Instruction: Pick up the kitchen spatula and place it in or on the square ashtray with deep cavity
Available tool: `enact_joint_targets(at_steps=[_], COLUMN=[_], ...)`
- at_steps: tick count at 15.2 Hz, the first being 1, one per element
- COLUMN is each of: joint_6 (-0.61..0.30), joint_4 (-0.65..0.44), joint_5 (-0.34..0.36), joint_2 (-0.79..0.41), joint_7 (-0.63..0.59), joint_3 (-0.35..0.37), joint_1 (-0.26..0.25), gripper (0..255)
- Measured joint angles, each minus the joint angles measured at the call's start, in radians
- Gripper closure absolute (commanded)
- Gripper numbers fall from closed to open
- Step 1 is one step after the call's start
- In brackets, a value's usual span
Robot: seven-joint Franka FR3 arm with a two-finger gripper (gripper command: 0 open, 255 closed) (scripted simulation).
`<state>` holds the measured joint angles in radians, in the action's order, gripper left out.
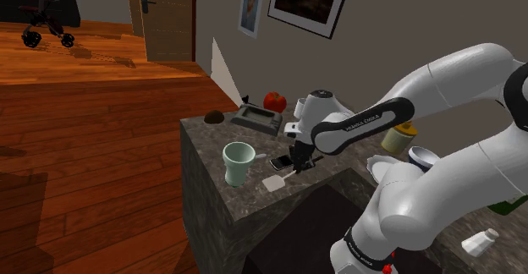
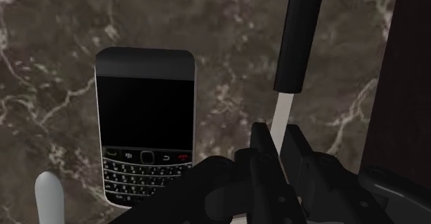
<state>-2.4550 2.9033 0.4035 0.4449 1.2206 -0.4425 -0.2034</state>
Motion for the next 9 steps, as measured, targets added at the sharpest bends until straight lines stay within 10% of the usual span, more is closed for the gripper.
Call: enact_joint_targets(at_steps=[9], joint_6=[0.184], joint_4=[-0.046], joint_5=[-0.026], joint_2=[0.138], joint_7=[0.01], joint_3=[0.036], joint_1=[0.001], gripper=[255])
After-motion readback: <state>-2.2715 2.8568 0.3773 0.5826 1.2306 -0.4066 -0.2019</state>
